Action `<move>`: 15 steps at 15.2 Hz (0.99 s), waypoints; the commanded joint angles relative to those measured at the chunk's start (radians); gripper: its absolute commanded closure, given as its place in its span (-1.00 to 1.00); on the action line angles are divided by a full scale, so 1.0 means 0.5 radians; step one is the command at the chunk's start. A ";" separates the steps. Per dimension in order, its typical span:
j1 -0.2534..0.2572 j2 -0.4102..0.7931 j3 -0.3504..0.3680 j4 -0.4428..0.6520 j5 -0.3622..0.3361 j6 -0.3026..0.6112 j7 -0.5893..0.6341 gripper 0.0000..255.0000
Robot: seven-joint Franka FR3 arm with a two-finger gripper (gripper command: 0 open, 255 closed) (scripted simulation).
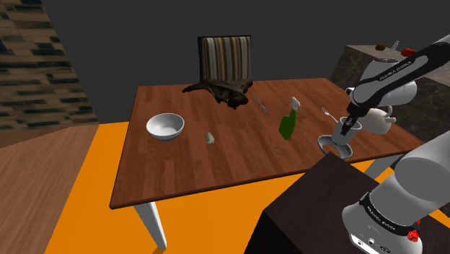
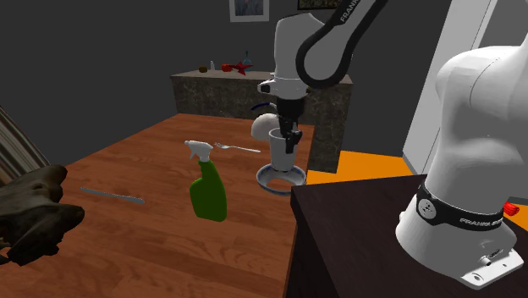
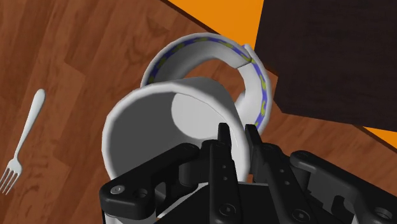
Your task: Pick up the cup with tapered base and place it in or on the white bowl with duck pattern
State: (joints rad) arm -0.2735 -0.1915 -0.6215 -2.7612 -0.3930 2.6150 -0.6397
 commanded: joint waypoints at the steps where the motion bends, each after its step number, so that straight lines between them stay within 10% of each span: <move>1: 0.017 0.074 -0.015 -0.012 0.029 0.085 -0.013 1.00; 12: 0.055 0.231 -0.041 -0.024 0.125 0.244 -0.073 1.00; 13: 0.054 0.230 -0.041 -0.024 0.125 0.244 -0.073 -1.00; 15: 0.054 0.230 -0.041 -0.024 0.125 0.244 -0.073 -1.00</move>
State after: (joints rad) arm -0.2462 -0.0764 -0.6421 -2.7732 -0.3306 2.7370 -0.6759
